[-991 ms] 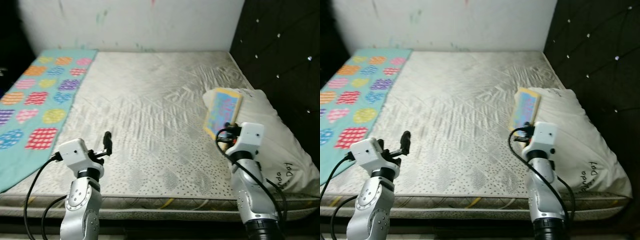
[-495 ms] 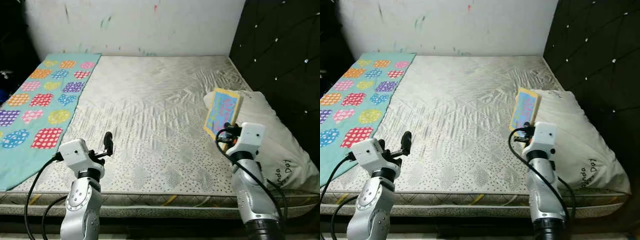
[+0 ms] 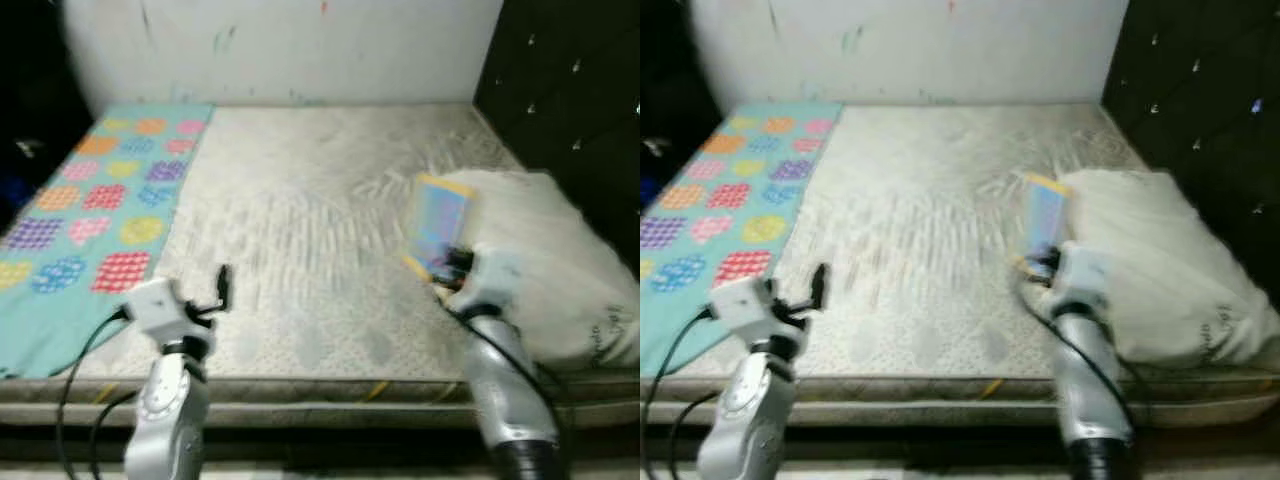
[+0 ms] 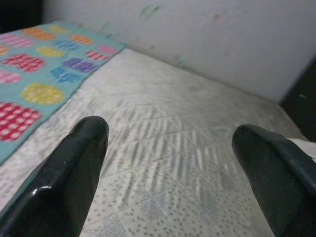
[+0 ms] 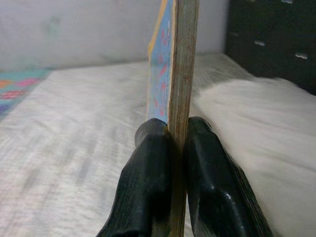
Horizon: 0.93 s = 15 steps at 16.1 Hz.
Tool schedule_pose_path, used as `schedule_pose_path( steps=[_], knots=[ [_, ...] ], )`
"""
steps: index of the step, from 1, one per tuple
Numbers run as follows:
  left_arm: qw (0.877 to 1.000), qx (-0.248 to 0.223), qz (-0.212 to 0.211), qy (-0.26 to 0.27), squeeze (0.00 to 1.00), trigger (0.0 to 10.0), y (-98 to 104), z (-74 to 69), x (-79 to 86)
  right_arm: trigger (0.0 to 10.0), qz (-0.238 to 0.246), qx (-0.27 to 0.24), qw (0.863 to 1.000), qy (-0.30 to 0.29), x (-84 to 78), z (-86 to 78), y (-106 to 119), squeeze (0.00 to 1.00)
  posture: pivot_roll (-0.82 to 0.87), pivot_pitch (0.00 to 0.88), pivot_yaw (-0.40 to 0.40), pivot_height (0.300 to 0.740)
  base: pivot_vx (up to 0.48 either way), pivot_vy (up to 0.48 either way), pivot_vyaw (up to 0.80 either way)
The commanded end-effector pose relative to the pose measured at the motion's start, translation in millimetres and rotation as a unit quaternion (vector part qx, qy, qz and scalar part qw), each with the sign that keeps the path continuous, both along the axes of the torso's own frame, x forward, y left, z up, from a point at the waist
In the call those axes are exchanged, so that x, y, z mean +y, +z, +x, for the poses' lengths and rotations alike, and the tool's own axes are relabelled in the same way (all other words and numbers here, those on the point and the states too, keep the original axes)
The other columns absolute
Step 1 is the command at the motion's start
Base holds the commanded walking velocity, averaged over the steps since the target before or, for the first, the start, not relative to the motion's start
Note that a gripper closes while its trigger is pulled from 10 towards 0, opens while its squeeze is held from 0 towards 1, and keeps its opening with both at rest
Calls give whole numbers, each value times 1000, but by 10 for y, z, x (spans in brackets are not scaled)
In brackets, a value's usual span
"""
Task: Clean up the room
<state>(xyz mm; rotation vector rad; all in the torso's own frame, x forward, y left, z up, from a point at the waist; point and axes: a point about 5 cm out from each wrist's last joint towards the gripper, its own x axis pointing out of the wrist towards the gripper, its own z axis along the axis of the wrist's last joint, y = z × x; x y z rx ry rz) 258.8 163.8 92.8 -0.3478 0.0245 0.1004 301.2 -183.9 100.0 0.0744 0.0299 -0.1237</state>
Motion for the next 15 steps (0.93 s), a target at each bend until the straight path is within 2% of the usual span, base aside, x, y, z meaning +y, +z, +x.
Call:
schedule_pose_path(
  steps=[1,4,8,15],
  knots=[
    [1000,-14,1,0,0,10000,41,0,11,10000,3,-34,999,10,65,54,151,0,3,0,12,740,0,0,0],
    [1000,-15,-5,-7,0,10000,47,-2,-1,10000,9,-31,999,12,77,55,145,0,3,0,12,740,0,0,0],
    [1000,-18,-11,-9,0,10000,47,-11,-7,10000,8,-31,999,14,81,52,145,0,3,0,12,740,0,0,-713],
    [999,-27,-11,-19,0,10000,66,-21,-9,10000,8,-31,999,16,89,50,144,0,3,0,12,740,34,0,0]
  ],
)
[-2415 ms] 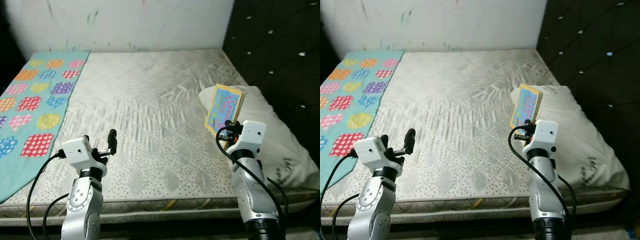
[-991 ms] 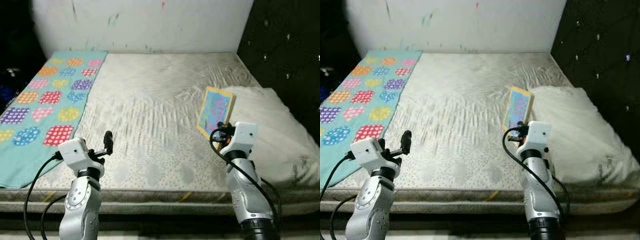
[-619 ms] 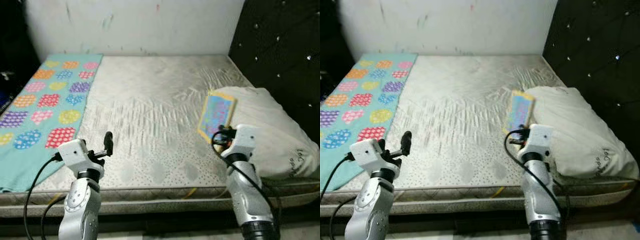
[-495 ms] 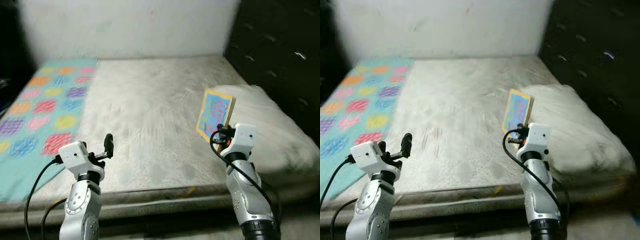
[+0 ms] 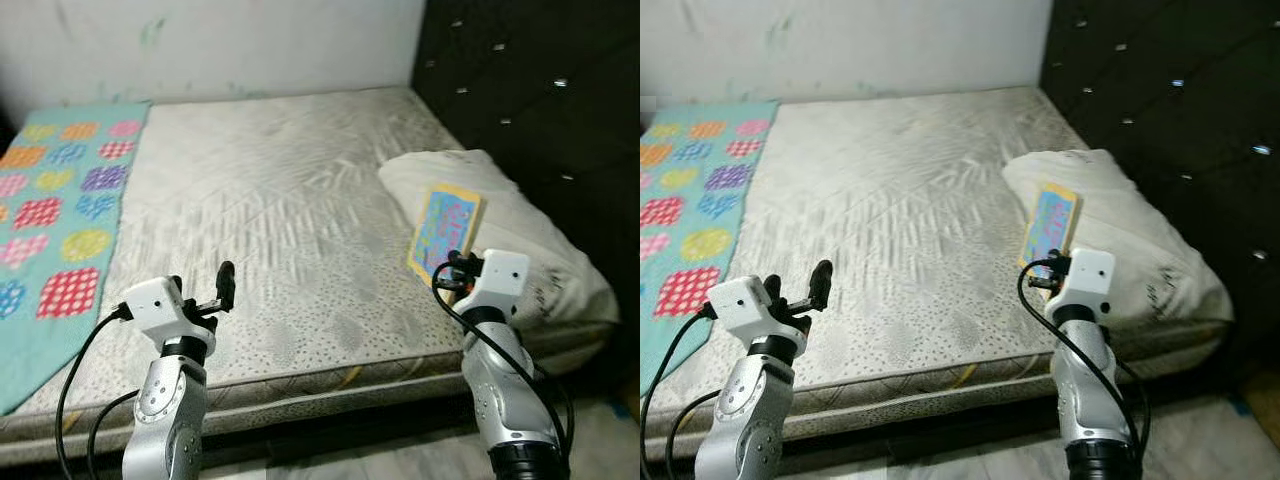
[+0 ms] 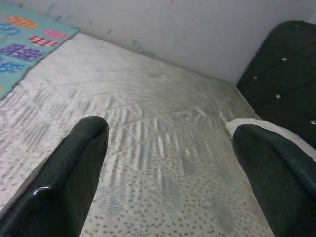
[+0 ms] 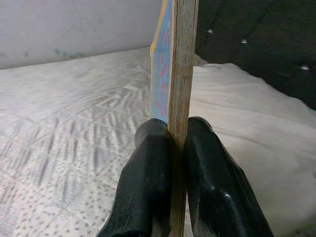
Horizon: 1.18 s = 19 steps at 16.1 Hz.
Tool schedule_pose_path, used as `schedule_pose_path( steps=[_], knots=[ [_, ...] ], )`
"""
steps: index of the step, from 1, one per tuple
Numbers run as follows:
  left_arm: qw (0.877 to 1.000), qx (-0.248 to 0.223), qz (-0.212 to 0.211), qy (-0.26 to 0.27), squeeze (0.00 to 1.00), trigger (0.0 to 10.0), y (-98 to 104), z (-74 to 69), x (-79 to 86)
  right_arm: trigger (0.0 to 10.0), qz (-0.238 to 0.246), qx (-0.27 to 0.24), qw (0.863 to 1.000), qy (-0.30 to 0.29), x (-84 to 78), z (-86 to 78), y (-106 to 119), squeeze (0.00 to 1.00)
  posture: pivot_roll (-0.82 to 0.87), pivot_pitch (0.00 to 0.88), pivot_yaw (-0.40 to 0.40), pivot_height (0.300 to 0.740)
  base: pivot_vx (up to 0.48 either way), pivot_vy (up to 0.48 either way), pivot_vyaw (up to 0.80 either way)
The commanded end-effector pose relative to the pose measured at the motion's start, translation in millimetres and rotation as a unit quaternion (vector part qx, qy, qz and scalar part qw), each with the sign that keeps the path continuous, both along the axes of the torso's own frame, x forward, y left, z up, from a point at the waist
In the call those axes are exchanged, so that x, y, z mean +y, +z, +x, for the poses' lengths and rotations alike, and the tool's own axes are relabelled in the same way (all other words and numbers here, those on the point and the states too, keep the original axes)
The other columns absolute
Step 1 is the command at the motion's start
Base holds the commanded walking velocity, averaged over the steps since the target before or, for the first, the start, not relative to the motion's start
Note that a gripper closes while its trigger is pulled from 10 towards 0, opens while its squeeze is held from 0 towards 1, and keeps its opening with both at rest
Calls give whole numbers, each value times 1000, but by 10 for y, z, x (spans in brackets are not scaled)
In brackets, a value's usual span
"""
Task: Clean up the room
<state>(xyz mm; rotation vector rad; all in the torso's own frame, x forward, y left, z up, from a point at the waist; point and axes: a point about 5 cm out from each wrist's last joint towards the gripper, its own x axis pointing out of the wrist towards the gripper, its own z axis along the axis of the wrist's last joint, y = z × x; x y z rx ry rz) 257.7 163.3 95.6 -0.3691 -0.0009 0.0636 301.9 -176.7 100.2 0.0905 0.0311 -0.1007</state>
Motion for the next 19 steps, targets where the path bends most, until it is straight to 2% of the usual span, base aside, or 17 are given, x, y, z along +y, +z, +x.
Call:
schedule_pose_path(
  steps=[1,13,15,19],
  knots=[
    [1000,-12,-2,-5,0,10000,41,-10,-4,10000,-1,-31,999,5,21,47,145,0,3,0,12,740,281,0,0],
    [1000,-9,3,-3,0,10000,26,-21,-13,10000,-3,-32,999,6,18,43,131,0,4,0,9,740,318,0,0],
    [1000,-8,-3,-6,0,10000,22,-25,-18,10000,-5,-33,999,7,14,42,133,0,4,0,8,740,129,0,0],
    [1000,-1,11,12,0,10000,2,-23,8,10000,-6,-34,999,9,15,41,135,0,4,0,7,740,65,0,0]
  ],
)
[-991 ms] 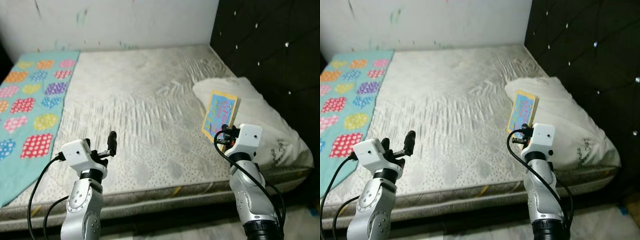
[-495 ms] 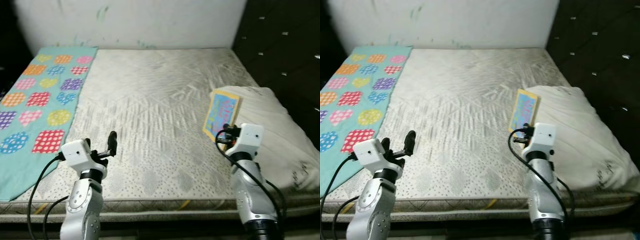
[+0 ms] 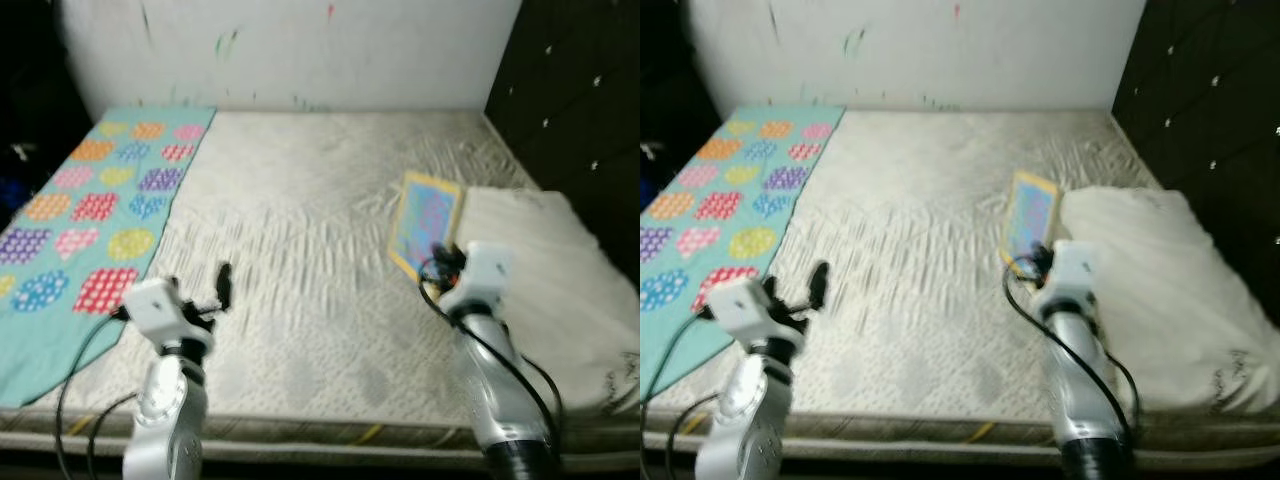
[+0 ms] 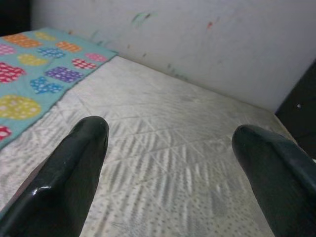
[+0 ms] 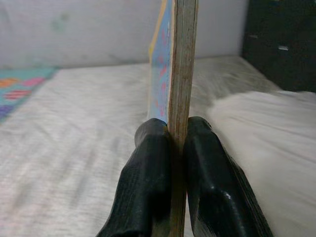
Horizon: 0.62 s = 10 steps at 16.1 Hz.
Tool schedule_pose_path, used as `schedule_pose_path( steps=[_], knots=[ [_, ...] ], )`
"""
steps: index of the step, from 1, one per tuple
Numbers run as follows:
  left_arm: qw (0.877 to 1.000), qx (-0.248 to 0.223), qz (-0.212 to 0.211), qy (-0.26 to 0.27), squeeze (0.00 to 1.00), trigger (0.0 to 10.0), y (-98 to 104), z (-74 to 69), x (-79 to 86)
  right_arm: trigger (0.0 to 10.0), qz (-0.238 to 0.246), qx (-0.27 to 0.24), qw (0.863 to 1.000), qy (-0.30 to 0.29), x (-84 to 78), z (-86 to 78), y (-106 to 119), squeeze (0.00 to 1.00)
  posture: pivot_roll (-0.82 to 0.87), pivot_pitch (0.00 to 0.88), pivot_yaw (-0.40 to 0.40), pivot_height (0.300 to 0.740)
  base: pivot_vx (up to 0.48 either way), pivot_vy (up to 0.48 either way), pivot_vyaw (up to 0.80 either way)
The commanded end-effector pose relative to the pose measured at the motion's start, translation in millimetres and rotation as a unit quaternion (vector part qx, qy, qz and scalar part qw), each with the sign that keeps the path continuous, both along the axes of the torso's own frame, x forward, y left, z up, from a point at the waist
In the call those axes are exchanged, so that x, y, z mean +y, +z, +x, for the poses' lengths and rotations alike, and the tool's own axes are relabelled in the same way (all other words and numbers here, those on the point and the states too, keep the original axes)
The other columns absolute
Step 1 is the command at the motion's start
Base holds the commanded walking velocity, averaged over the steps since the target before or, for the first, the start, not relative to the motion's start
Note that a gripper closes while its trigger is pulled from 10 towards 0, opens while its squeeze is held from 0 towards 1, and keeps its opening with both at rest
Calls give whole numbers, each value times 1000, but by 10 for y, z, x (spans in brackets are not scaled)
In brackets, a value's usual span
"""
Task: Clean up the room
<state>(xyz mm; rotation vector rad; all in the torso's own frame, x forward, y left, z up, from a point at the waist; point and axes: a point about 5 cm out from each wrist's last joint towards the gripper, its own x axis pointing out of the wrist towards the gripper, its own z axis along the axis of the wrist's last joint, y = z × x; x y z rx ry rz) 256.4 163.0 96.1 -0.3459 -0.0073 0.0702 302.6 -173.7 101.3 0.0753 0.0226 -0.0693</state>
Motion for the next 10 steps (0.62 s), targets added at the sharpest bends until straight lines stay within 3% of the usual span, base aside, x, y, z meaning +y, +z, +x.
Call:
schedule_pose_path(
  steps=[1,4,5,7,10],
  knots=[
    [1000,4,2,13,0,10000,-11,-11,18,10000,1,-28,1000,-6,-14,33,121,0,4,0,7,740,0,0,0],
    [1000,16,1,21,0,10000,-53,-27,34,10000,3,-28,1000,-6,-8,38,113,0,9,0,6,740,0,0,0],
    [998,54,18,17,0,10000,-195,-81,62,10000,23,-21,999,-8,47,64,67,0,28,0,7,740,0,0,0],
    [997,67,20,17,0,10000,-235,-102,89,10000,41,-16,999,-9,77,75,30,0,36,0,8,740,0,0,0],
    [995,91,25,15,0,10000,-288,-128,161,10000,103,12,995,-13,198,74,-100,0,55,0,9,740,0,0,0]
  ],
)
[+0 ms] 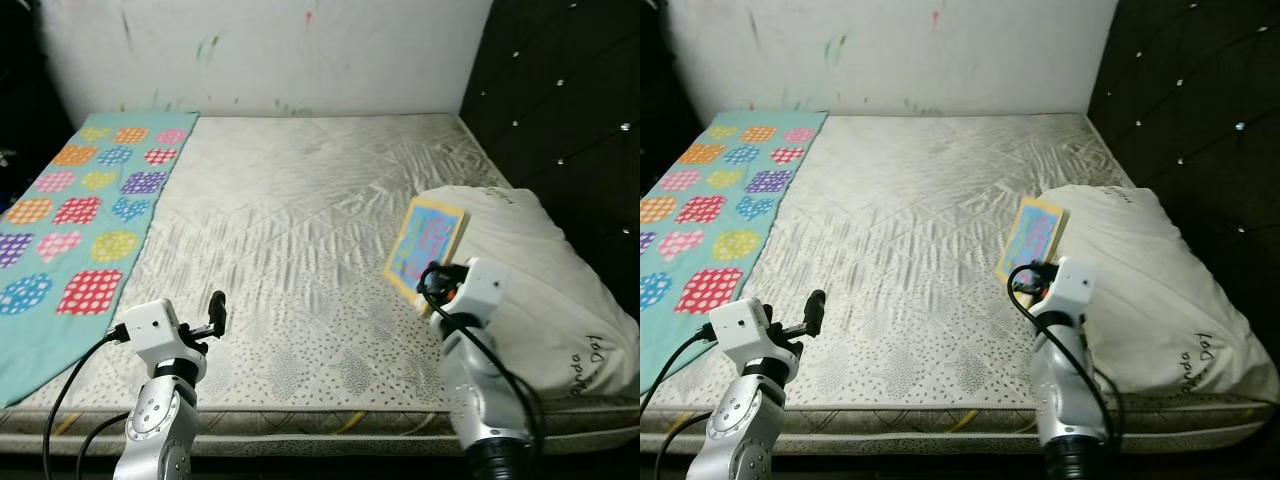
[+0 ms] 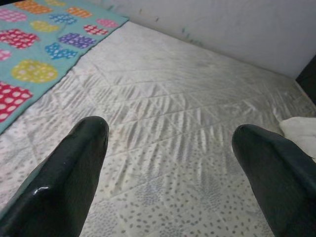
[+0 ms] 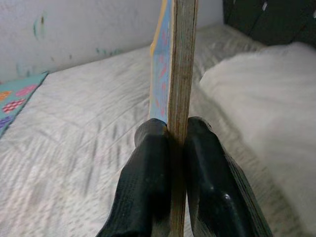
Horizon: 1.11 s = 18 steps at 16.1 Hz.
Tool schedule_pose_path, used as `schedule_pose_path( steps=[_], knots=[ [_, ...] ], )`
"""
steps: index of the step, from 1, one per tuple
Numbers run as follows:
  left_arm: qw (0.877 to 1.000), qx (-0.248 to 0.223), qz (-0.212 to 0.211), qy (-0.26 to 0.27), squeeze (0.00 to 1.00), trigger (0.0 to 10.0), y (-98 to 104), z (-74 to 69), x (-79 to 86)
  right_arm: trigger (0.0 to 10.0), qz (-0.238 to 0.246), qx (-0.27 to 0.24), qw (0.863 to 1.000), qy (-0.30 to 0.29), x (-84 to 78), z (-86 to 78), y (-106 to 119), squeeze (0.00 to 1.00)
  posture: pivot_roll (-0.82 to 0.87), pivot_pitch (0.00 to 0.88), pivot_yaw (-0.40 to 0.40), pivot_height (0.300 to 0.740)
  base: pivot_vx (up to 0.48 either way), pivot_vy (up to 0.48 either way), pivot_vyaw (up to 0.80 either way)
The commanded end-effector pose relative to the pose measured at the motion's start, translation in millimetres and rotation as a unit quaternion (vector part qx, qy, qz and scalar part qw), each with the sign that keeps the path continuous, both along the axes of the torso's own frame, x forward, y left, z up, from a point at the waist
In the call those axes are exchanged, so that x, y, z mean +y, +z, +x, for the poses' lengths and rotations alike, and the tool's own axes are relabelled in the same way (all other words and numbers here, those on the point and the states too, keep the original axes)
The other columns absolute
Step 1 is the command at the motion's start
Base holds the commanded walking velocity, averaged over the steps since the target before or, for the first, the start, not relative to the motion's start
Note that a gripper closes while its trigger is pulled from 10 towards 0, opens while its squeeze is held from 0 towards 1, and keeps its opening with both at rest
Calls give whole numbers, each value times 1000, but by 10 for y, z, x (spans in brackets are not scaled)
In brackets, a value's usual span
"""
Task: Clean up the room
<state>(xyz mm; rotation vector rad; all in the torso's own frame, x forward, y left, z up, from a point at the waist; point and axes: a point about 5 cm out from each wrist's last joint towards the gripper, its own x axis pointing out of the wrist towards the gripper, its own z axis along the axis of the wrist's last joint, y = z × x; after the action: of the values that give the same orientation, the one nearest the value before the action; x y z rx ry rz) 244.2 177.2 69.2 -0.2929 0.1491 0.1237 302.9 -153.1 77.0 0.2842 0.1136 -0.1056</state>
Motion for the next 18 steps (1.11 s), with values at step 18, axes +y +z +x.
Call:
schedule_pose_path(
  steps=[18],
  knots=[
    [997,-35,13,65,0,10000,140,39,98,10000,113,-28,993,26,-31,111,132,0,47,0,17,740,0,0,0]
  ],
)
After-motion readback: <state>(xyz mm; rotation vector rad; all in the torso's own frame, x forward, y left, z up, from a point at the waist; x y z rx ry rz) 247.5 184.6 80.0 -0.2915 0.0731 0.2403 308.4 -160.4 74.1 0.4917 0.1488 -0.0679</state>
